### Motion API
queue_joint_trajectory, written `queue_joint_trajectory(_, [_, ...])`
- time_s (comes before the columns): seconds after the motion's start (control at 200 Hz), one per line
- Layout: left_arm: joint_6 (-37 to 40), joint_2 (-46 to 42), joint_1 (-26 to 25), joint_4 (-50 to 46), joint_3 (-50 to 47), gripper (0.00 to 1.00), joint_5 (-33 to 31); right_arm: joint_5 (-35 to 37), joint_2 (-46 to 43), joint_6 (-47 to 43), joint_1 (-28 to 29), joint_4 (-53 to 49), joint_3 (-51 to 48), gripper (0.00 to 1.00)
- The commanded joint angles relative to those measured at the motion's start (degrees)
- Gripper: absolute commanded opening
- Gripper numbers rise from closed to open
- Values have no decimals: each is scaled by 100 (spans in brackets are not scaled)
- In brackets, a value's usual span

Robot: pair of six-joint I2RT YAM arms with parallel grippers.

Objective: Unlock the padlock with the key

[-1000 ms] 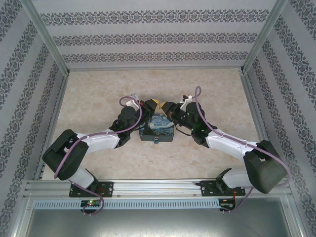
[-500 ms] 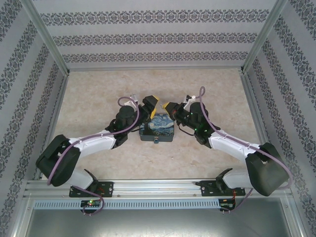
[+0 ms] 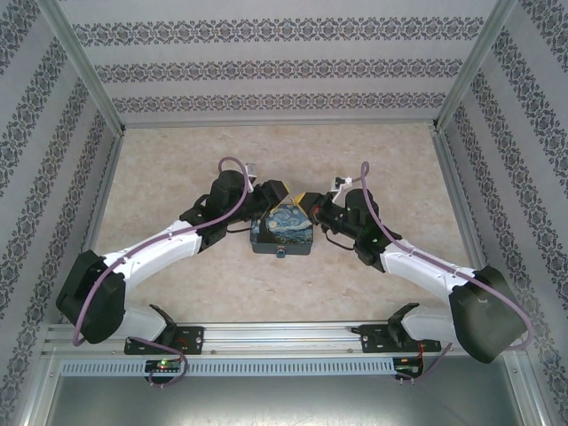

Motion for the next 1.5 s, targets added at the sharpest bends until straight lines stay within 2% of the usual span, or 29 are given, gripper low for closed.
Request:
queue_joint_trajectory(0.0, [128, 143, 46, -229, 44, 38, 217, -160, -67, -156, 11, -3, -65, 0])
queue_joint_trajectory(0.185, [57, 283, 45, -114, 70, 26, 245, -232, -53, -243, 111, -52, -47, 0])
queue_joint_trajectory(0.345, [32, 323, 46, -97, 92, 25, 266, -220, -45, -314, 173, -108, -90, 0])
queue_joint_trajectory(0.46, [39, 334, 44, -70, 98, 21, 283, -226, -23, -320, 199, -104, -93, 0])
queue_joint_trajectory(0.824, [-56, 317, 45, 142, -72, 0, 337, -240, 78, -357, 236, -111, -25, 0])
queue_joint_trajectory(0.934, [-167, 290, 42, 316, -165, 0, 340, -253, 100, -353, 235, -104, -21, 0])
queue_joint_trajectory(1.084, [-492, 205, 46, 565, -382, 26, 217, -144, 79, -260, 235, -73, -62, 0])
queue_joint_trajectory(1.159, [-642, 126, 46, 673, -534, 31, 89, -96, 70, -222, 216, -80, -82, 0])
queue_joint_trajectory(1.219, [-703, 61, 45, 700, -620, 30, -14, -87, 70, -204, 212, -77, -89, 0])
queue_joint_trajectory(1.494, [-791, -206, 40, 764, -909, 14, -334, -16, 61, -137, 200, -75, -143, 0])
